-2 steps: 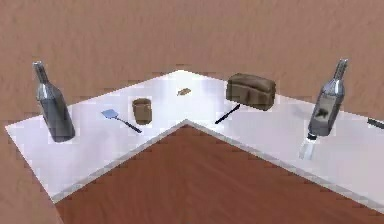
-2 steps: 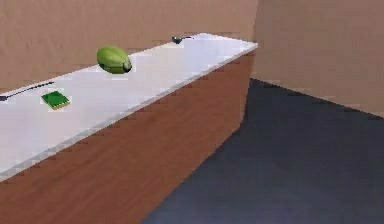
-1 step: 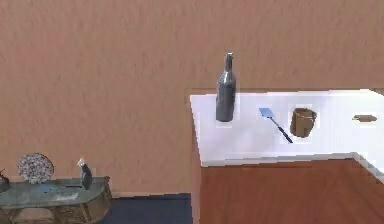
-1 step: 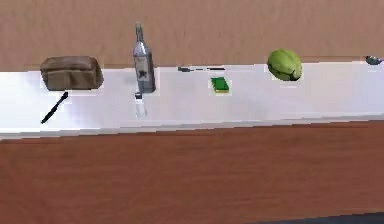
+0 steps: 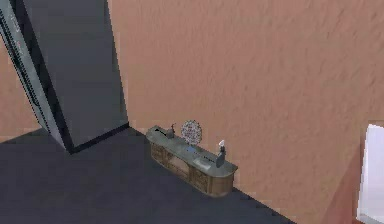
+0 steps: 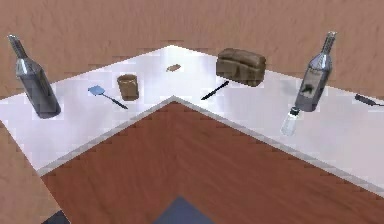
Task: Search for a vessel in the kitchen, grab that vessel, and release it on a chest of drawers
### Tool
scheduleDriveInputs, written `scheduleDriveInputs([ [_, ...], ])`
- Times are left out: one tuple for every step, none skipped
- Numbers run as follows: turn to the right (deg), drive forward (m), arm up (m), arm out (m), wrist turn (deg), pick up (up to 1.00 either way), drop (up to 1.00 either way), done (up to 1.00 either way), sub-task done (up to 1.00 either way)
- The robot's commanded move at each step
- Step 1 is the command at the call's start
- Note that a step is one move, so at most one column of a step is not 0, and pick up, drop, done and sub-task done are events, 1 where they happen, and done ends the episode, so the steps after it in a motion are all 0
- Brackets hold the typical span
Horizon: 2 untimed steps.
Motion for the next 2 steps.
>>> scheduleDriveInputs([
  [-12.0, 0.0, 0.0, 0.0, 0.0, 0.0, 0.0, 0.0, 0.0],
  [45.0, 0.0, 0.0, 0.0, 0.0, 0.0, 0.0, 0.0, 0.0],
])
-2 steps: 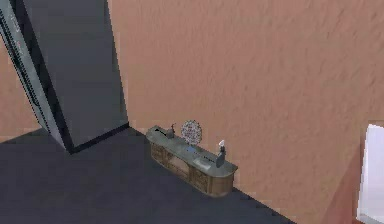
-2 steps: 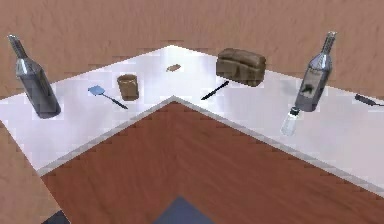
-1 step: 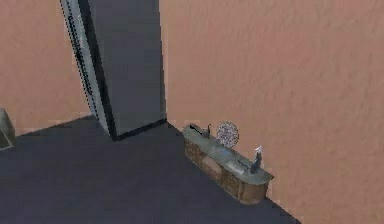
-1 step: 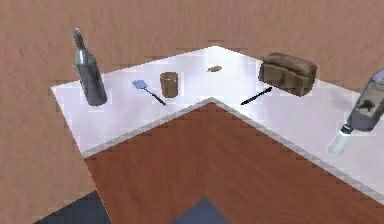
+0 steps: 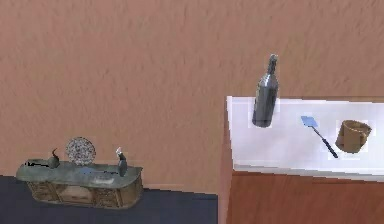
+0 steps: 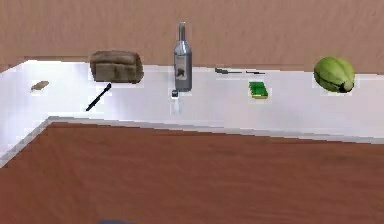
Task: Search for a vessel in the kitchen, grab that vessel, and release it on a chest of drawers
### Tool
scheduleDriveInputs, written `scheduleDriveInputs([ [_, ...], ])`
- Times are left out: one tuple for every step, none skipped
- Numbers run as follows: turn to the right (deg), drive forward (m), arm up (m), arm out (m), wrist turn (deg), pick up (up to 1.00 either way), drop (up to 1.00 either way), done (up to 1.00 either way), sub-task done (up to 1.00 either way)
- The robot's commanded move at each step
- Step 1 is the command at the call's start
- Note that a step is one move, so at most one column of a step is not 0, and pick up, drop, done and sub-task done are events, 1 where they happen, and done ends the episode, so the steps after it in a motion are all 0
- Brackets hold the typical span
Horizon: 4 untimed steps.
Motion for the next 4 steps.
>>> scheduleDriveInputs([
  [27.0, 0.0, 0.0, 0.0, 0.0, 0.0, 0.0, 0.0, 0.0],
  [0.0, 0.35, 0.0, 0.0, 0.0, 0.0, 0.0, 0.0, 0.0],
  [-45.0, 0.0, 0.0, 0.0, 0.0, 0.0, 0.0, 0.0, 0.0],
  [-18.0, 0.0, 0.0, 0.0, 0.0, 0.0, 0.0, 0.0, 0.0],
])
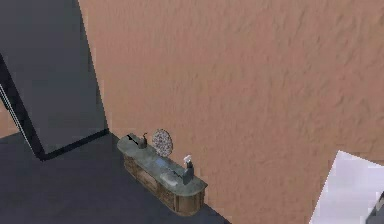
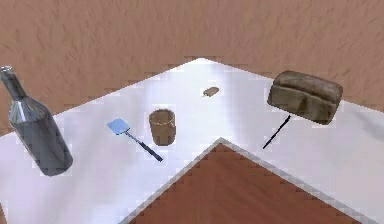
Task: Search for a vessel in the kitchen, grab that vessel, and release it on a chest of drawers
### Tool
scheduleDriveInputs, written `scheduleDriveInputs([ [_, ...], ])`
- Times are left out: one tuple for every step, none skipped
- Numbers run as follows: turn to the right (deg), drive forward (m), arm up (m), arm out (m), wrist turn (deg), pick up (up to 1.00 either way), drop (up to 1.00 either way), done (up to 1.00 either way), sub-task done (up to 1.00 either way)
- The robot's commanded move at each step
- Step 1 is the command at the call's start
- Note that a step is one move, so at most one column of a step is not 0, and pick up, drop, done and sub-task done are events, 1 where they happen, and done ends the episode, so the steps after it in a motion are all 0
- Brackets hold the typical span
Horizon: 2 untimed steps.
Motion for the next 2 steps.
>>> scheduleDriveInputs([
  [0.0, 0.0, 0.5, 0.0, 0.0, 0.0, 0.0, 0.0, 0.0],
  [0.0, 0.0, 0.38, 0.0, 0.0, 0.0, 0.0, 0.0, 0.0],
])
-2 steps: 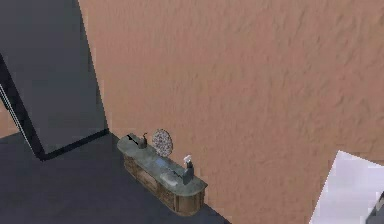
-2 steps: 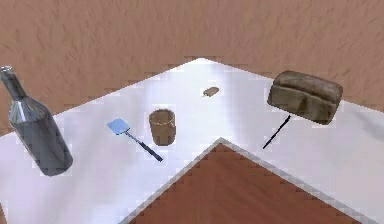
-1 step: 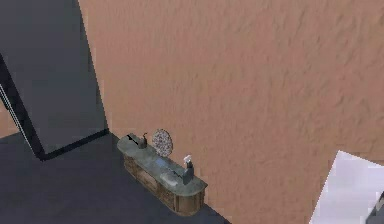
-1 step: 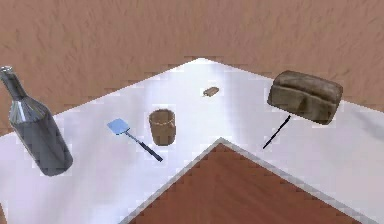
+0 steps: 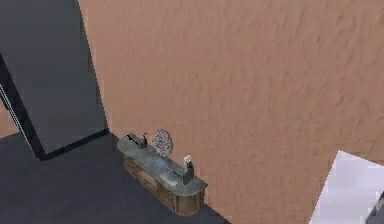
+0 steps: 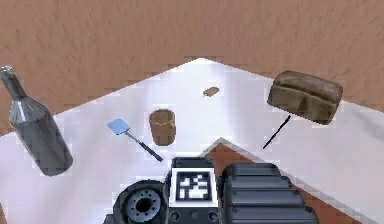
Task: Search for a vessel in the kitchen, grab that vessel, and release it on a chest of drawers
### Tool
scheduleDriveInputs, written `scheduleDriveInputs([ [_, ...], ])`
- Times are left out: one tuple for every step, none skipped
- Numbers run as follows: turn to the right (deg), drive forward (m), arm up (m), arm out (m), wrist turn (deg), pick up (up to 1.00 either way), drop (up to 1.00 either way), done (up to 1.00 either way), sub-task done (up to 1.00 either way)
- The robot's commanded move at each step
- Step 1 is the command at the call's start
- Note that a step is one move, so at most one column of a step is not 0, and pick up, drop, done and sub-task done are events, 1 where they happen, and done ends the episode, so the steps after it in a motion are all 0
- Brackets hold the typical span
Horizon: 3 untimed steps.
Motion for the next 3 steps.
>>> scheduleDriveInputs([
  [0.0, 0.0, 0.0, 0.22, 0.0, 0.0, 0.0, 0.0, 0.0],
  [0.0, 0.0, 0.0, 0.0, 45.0, 0.0, 0.0, 0.0, 0.0],
  [0.0, 0.0, 0.0, 0.0, 45.0, 0.0, 0.0, 0.0, 0.0],
])
